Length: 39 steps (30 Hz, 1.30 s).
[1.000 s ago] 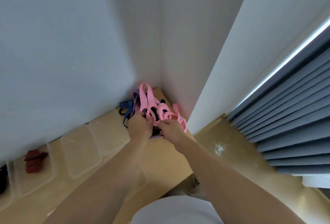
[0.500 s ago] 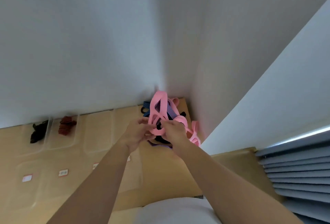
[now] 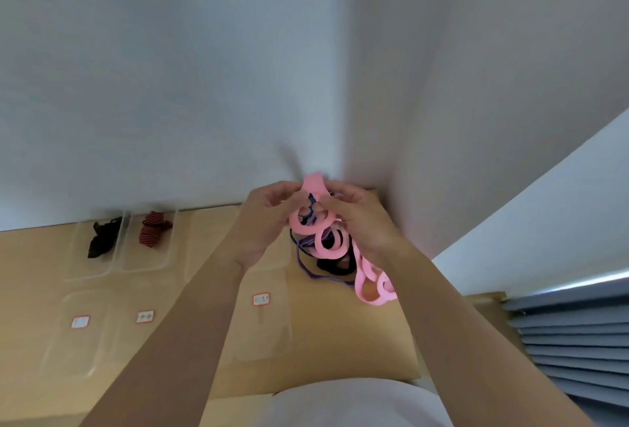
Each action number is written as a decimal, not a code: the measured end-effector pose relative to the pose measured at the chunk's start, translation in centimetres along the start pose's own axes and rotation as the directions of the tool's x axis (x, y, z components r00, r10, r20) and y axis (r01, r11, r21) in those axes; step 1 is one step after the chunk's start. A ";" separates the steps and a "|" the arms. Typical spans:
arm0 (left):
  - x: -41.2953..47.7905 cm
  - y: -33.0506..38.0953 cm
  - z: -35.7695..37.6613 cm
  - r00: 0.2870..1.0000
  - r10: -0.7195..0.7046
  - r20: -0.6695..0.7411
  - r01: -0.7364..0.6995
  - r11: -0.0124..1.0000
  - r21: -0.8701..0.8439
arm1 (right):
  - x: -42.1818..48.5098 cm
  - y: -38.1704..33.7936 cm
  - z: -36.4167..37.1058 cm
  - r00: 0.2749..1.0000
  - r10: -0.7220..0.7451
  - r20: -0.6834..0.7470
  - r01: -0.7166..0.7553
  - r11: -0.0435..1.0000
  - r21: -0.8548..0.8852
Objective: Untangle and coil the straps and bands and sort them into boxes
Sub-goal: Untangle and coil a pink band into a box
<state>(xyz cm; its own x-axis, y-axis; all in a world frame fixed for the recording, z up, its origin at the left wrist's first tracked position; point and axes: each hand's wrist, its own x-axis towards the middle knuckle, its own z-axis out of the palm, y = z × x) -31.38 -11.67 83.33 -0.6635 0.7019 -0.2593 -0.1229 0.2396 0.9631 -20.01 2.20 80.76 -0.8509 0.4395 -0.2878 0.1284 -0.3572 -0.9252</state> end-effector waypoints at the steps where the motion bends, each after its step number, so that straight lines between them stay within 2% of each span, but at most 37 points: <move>1: 0.1 0.7 0.0 0.999 0.040 0.002 -0.040 0.999 0.026 | -0.3 -0.8 0.0 1.000 -0.014 -0.001 0.014 1.000 0.024; 5: 0.1 3.3 0.3 0.984 0.166 0.066 -0.170 0.983 0.070 | -1.5 -3.6 0.5 0.991 -0.120 -0.061 0.122 0.992 0.034; 9: -0.4 5.6 0.3 0.961 0.231 0.153 -0.241 0.969 0.053 | -3.5 -6.1 1.5 0.963 -0.208 -0.172 0.214 0.977 0.013; 12: -1.1 7.2 -0.1 0.954 0.258 0.153 -0.269 0.961 0.057 | -4.8 -7.4 2.5 0.929 -0.286 -0.233 0.264 0.957 -0.123; 15: -1.5 8.2 -0.9 0.922 0.361 0.137 -0.374 0.923 0.088 | -6.0 -8.4 3.9 0.868 -0.381 -0.318 0.285 0.907 -0.308; 17: -1.7 8.7 -1.4 0.895 0.422 0.142 -0.438 0.892 0.108 | -6.7 -9.0 4.5 0.844 -0.437 -0.310 0.319 0.874 -0.365; 20: -2.2 9.7 -2.1 0.852 0.491 0.185 -0.514 0.851 0.110 | -7.6 -9.5 5.5 0.825 -0.495 -0.272 0.386 0.846 -0.369; 23: -2.7 10.4 -2.5 0.820 0.522 0.233 -0.544 0.838 0.038 | -8.4 -9.7 6.6 0.788 -0.533 -0.307 0.407 0.826 -0.390; 29: -3.6 11.7 -2.6 0.793 0.566 0.224 -0.590 0.806 0.048 | -9.8 -10.7 7.8 0.740 -0.560 -0.373 0.437 0.821 -0.367; 39: -4.8 13.7 -3.7 0.772 0.599 0.213 -0.609 0.793 -0.027 | -11.6 -13.3 9.6 0.728 -0.601 -0.331 0.526 0.799 -0.292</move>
<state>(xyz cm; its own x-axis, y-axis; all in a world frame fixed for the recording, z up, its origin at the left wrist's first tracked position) -32.60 -14.23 98.08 -0.4283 0.8282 0.3615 0.2866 -0.2549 0.9235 -16.78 -6.08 98.74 -0.5281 0.8070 0.2645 -0.1967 0.1867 -0.9625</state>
